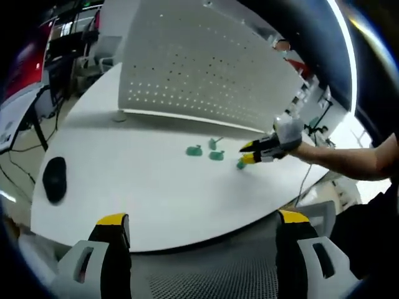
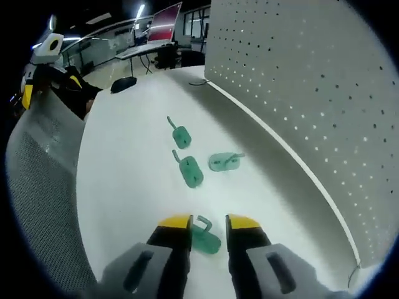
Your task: Insert the hook assembly into the mounting plate slot until the hook locks in place.
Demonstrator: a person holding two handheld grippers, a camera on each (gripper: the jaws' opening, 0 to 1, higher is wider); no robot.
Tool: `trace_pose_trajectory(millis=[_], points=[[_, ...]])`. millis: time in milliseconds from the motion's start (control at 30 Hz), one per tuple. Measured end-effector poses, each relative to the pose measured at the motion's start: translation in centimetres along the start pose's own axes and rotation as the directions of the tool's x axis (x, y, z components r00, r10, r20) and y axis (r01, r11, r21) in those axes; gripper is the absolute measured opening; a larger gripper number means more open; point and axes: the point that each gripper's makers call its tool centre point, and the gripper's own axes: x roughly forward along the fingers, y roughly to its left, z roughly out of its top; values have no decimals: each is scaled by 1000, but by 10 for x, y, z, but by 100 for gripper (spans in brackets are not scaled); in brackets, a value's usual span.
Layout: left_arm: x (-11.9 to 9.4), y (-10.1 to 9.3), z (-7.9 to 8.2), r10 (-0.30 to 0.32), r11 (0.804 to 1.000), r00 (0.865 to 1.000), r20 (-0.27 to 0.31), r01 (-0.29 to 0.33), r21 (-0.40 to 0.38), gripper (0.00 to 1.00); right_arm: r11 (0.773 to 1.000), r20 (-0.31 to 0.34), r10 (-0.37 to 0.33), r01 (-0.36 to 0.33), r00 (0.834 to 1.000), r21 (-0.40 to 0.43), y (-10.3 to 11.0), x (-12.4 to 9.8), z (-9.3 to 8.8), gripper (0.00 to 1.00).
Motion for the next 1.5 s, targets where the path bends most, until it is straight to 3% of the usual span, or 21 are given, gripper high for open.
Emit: trace_pose_trajectory(millis=[267, 567, 833, 1067, 1267, 1367, 1500], points=[[1, -1, 0, -6, 1000, 1000, -7, 6, -2, 99, 996, -45, 42, -46, 998, -74, 3, 4, 0, 4], [1, 0, 1, -3, 1000, 1000, 0, 3, -5, 99, 998, -43, 69, -69, 997, 1, 11, 2, 4, 0], [2, 1, 0, -3, 1000, 1000, -2, 2, -12, 99, 998, -4, 9, -8, 1000, 68, 7, -2, 10, 0], [2, 0, 11, -2, 1000, 1000, 15, 2, 3, 99, 980, 112, -74, 52, 991, 191, -5, -23, 35, 0], [6, -5, 23, -9, 999, 1000, 15, 9, 40, 99, 952, 222, -121, 49, 968, 303, -5, -49, 68, 0], [9, -11, 34, -20, 998, 1000, 21, 19, 59, 99, 920, 294, -148, 22, 944, 392, -5, -66, 89, 0], [13, -16, 54, -22, 998, 997, 75, 17, 62, 100, 898, 370, -172, -10, 913, 441, 0, -83, 112, 0]])
